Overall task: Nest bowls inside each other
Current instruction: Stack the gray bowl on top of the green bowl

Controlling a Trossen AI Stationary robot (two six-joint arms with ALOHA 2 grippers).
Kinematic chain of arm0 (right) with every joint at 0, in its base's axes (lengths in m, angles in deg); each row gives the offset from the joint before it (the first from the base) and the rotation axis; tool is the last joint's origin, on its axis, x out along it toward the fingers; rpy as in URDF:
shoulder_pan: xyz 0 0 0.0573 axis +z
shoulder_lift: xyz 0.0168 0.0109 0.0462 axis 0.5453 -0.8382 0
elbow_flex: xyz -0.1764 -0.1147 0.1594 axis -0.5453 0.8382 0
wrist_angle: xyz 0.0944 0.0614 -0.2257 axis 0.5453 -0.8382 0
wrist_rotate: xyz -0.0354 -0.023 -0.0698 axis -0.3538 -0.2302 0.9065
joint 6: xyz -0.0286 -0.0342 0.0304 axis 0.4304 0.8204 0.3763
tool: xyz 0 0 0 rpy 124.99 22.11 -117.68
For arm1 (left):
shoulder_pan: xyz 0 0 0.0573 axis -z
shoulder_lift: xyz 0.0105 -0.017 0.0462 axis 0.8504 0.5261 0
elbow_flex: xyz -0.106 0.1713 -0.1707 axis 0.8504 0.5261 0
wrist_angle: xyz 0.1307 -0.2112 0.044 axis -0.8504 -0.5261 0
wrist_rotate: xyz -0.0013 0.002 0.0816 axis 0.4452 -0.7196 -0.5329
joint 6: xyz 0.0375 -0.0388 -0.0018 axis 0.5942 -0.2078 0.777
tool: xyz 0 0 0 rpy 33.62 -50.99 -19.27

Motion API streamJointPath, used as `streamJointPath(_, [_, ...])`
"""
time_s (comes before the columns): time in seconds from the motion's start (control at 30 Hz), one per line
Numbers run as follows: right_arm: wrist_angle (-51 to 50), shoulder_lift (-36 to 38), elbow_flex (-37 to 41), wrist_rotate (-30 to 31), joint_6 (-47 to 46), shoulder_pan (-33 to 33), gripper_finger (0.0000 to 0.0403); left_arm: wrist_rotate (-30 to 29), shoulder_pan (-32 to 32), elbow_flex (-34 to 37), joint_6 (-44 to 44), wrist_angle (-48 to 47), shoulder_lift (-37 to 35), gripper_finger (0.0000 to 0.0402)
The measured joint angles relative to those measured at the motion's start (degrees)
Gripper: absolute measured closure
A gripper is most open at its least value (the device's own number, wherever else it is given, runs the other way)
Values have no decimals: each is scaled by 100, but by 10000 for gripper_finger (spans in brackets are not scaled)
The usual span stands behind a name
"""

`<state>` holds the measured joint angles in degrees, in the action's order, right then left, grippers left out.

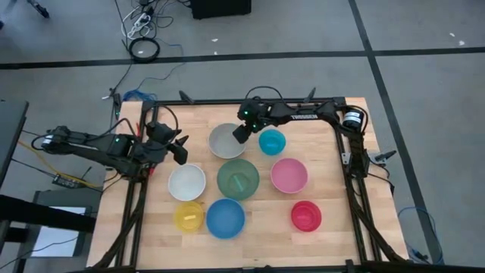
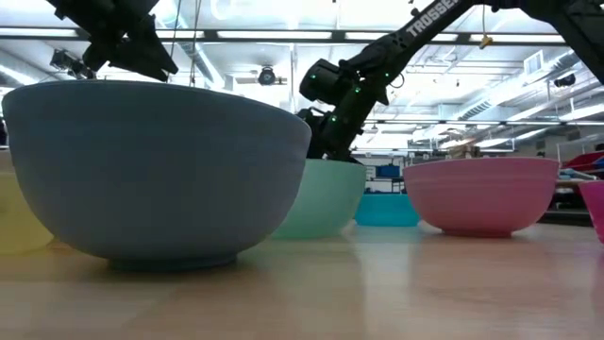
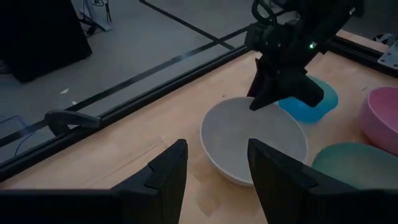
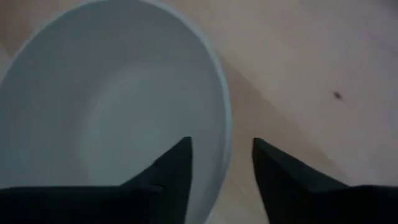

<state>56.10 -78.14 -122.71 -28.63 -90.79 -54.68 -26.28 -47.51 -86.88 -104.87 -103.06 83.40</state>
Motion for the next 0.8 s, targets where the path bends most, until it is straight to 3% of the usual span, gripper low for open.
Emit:
streamJointPath(0.17, [39, 0, 0, -3, 20, -74, 371, -1, 0, 7, 1, -8, 36, 225])
streamJointPath(0.23, [109, 0, 0, 9, 94, -89, 393, -1, 0, 7, 1, -9, 38, 225])
streamJointPath(0.5, [188, 0, 0, 0, 71, -130, 398, 1, 2, 7, 1, -32, 38, 225])
streamJointPath(0.8, [206, 0, 0, -173, 105, -132, 379, 3, 1, 7, 2, -40, 38, 225])
